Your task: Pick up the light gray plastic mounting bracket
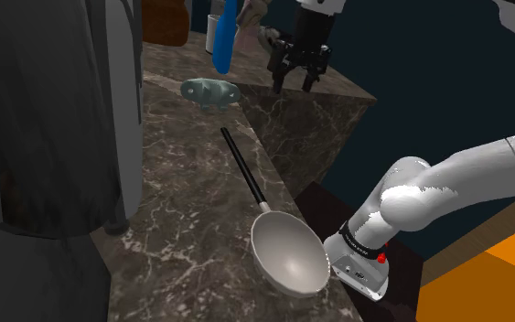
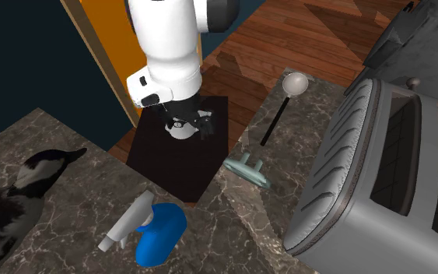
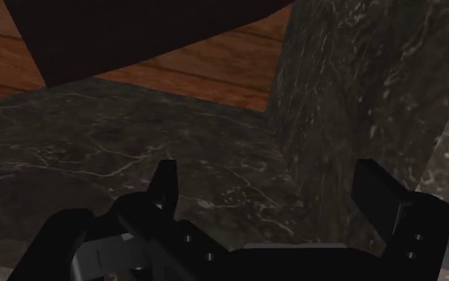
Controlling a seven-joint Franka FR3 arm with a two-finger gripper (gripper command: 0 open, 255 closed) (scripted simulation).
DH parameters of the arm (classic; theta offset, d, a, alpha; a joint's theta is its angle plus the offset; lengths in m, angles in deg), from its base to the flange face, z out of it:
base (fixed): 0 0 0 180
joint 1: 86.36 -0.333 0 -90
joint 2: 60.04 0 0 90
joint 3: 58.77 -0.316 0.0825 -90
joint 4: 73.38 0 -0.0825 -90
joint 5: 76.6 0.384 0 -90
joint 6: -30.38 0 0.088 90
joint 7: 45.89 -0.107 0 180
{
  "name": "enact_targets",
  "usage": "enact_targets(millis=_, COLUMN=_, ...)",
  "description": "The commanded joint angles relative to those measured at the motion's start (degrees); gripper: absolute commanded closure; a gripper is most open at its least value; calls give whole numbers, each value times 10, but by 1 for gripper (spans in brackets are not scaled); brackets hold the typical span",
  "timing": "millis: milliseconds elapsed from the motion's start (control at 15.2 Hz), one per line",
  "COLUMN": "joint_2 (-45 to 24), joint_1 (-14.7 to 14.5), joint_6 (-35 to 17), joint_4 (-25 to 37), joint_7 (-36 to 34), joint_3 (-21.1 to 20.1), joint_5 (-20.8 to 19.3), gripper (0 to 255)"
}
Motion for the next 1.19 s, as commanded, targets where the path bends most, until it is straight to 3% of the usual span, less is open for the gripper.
enact_targets(millis=0, joint_2=-26, joint_1=1, joint_6=-5, joint_4=25, joint_7=-40, joint_3=-22, joint_5=9, gripper=0)
enact_targets(millis=396, joint_2=-123, joint_1=4, joint_6=-10, joint_4=130, joint_7=-164, joint_3=-93, joint_5=15, gripper=0)
enact_targets(millis=792, joint_2=-248, joint_1=0, joint_6=-1, joint_4=269, joint_7=-297, joint_3=-161, joint_5=-19, gripper=0)
enact_targets(millis=1122, joint_2=-241, joint_1=-1, joint_6=-33, joint_4=231, joint_7=-296, joint_3=-159, joint_5=-16, gripper=0)
